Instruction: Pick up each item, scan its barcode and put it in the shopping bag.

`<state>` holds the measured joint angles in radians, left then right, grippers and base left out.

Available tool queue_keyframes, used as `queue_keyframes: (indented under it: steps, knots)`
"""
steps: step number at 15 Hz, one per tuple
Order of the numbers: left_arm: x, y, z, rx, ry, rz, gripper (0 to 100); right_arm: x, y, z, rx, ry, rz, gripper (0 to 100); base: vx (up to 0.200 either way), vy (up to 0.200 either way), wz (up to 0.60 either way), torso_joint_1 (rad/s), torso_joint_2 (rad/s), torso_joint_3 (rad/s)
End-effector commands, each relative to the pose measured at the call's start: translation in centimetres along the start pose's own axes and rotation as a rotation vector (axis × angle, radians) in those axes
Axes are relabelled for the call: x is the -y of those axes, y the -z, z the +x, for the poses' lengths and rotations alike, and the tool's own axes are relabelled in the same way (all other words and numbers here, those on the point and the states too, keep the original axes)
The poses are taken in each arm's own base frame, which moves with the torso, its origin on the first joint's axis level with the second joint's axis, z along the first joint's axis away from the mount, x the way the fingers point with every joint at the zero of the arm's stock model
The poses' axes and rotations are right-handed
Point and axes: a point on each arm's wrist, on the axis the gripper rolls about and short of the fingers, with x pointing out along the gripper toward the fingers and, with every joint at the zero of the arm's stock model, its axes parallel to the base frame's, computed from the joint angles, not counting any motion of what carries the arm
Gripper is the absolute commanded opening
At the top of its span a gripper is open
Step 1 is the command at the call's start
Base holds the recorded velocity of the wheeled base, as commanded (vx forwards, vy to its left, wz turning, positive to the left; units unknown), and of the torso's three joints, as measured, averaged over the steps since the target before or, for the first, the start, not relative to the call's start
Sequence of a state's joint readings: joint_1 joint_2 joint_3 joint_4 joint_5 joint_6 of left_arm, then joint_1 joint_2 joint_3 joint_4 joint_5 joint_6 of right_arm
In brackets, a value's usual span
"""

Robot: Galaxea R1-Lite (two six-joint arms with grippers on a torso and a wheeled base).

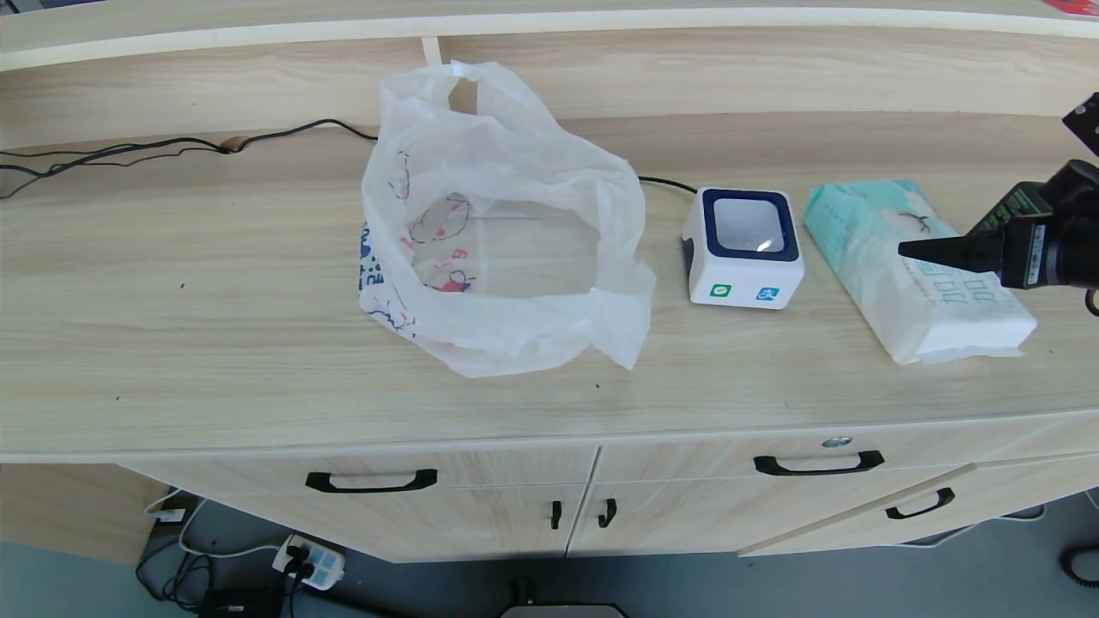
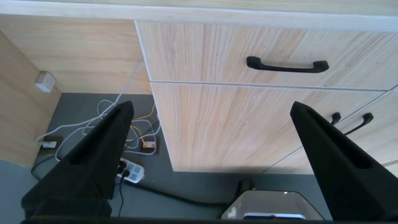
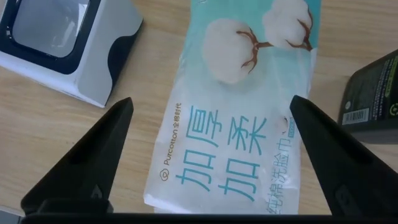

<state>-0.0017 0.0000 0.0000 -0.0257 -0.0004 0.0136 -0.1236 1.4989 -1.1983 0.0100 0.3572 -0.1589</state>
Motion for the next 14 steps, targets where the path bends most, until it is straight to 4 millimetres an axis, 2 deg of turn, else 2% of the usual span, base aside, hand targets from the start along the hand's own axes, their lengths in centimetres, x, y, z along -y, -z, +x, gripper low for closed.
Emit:
queue_keyframes:
  steps: [1, 3, 7, 12, 14]
  knots:
    - [0.0, 0.0, 0.0, -0.001, 0.001, 0.000, 100, 0.2, 0.1, 0.0, -0.002, 0.006, 0.001, 100, 0.000, 0.000, 0.00, 0.000, 0.00, 0.000]
    - [0.0, 0.0, 0.0, -0.001, -0.001, -0.001, 100, 1.6, 0.7, 0.6, -0.026, 0.043, -0.010, 100, 0.000, 0.000, 0.00, 0.000, 0.00, 0.000]
    - [0.0, 0.0, 0.0, -0.001, -0.001, -0.001, 100, 2.0, 1.5, 1.2, -0.063, 0.043, -0.015, 100, 0.000, 0.000, 0.00, 0.000, 0.00, 0.000]
    - [0.0, 0.0, 0.0, -0.001, -0.001, -0.001, 100, 0.4, 0.7, 1.6, -0.041, -0.015, -0.037, 100, 0.000, 0.000, 0.00, 0.000, 0.00, 0.000]
    - [0.0, 0.0, 0.0, -0.001, -0.001, 0.000, 100, 0.3, 1.4, 1.7, -0.067, -0.014, -0.029, 100, 0.000, 0.000, 0.00, 0.000, 0.00, 0.000]
